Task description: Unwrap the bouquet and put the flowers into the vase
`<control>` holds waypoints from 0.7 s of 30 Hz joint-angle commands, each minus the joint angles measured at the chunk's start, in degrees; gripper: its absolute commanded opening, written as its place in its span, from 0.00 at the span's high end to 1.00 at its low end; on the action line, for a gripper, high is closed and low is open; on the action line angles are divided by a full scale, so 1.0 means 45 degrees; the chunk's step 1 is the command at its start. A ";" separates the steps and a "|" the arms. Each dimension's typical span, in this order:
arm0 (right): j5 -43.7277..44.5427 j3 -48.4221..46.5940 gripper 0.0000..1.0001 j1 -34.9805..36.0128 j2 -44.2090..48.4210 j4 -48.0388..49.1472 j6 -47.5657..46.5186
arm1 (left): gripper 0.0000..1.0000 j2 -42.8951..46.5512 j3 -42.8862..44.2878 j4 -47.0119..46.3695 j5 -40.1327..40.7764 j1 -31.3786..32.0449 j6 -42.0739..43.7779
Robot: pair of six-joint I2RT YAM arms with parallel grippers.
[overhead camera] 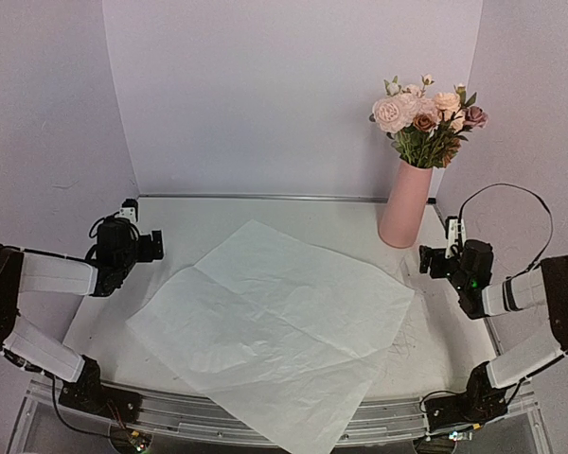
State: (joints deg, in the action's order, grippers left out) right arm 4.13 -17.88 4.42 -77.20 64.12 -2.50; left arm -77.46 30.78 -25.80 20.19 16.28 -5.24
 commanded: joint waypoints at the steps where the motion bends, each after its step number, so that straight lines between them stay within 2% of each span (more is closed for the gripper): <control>1: -0.0685 0.0463 0.02 -0.0766 -0.2050 0.3819 0.0320 | 0.00 -0.0761 -0.0672 -0.2603 -0.0976 -0.0988 0.0650; 2: -0.0837 0.0678 0.02 -0.0844 -0.2219 0.4560 0.0404 | 0.00 -0.0889 -0.0903 -0.3055 -0.0926 -0.1129 0.0717; 7: -0.1281 0.0395 0.02 -0.0884 -0.2187 0.3784 0.0272 | 0.00 -0.1873 -0.1792 -0.5188 -0.1012 -0.1689 0.0989; 11: -0.1494 0.0346 0.02 -0.0884 -0.2190 0.3719 0.0167 | 0.01 -0.3465 -0.2544 -0.8109 -0.2097 -0.2017 0.1035; 15: -0.2014 0.0227 0.02 -0.0893 -0.2220 0.3537 -0.0011 | 0.00 -0.3533 -0.2664 -0.8225 -0.1659 -0.2067 0.0737; 19: -0.2020 0.0234 0.02 -0.0892 -0.2220 0.3514 -0.0027 | 0.01 -0.3750 -0.2739 -0.8472 -0.2366 -0.2131 0.0966; 21: -0.2031 0.0233 0.02 -0.0885 -0.2220 0.3516 -0.0024 | 0.00 -0.3879 -0.2948 -0.9029 -0.2119 -0.2156 0.0877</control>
State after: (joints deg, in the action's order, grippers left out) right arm -3.84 -15.07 0.51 -87.74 75.02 -1.95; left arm -93.67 18.57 -58.51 11.75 7.05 -1.47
